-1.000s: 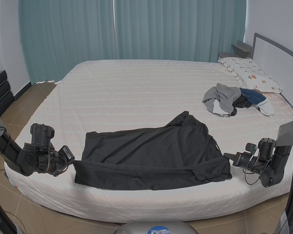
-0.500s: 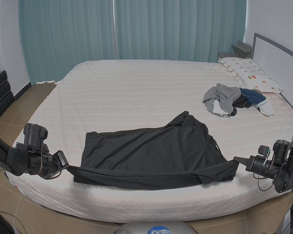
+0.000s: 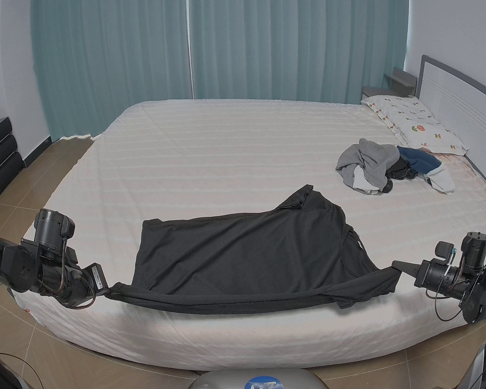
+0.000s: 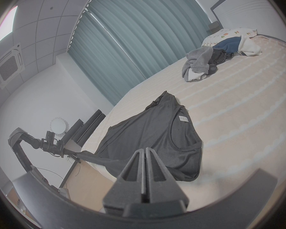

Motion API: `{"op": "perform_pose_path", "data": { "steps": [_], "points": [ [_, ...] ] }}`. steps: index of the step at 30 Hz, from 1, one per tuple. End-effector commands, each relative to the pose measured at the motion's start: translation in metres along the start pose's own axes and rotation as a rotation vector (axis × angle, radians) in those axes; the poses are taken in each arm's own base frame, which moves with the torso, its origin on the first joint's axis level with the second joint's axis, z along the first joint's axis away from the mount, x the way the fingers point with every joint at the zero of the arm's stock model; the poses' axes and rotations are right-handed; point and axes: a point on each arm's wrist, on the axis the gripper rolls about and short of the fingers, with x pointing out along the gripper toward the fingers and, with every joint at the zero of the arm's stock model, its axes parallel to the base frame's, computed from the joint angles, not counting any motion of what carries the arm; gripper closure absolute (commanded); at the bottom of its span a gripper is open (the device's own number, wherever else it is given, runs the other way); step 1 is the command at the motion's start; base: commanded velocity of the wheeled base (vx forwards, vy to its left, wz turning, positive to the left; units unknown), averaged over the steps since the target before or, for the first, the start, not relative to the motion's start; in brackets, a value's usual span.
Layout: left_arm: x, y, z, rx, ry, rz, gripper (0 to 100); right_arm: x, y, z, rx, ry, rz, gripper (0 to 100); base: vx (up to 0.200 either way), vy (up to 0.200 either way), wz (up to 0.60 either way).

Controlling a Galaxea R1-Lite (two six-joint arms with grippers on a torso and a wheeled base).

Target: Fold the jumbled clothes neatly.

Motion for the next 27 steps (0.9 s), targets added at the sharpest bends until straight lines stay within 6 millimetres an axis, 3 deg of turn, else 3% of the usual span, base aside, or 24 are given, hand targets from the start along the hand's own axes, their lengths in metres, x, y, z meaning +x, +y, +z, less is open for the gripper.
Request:
{"op": "perform_pose_path", "data": {
  "steps": [1, 13, 22, 27],
  "points": [
    [-0.001, -0.001, 0.001, 0.002, 0.001, -0.003, 100, -0.002, 0.001, 0.001, -0.011, -0.012, 0.002, 100, 0.0, 0.0, 0.0],
    [0.009, -0.009, 0.022, -0.098, -0.056, -0.038, 100, 0.011, -0.005, 0.011, -0.032, -0.054, -0.015, 100, 0.0, 0.0, 0.0],
    [0.009, -0.01, 0.023, -0.116, -0.055, -0.05, 100, 0.012, -0.006, 0.015, -0.039, -0.069, -0.011, 100, 0.0, 0.0, 0.0],
    [0.022, -0.01, 0.025, -0.122, -0.038, -0.035, 100, 0.015, -0.007, 0.014, -0.033, -0.064, -0.01, 100, 0.0, 0.0, 0.0]
  ]
}}
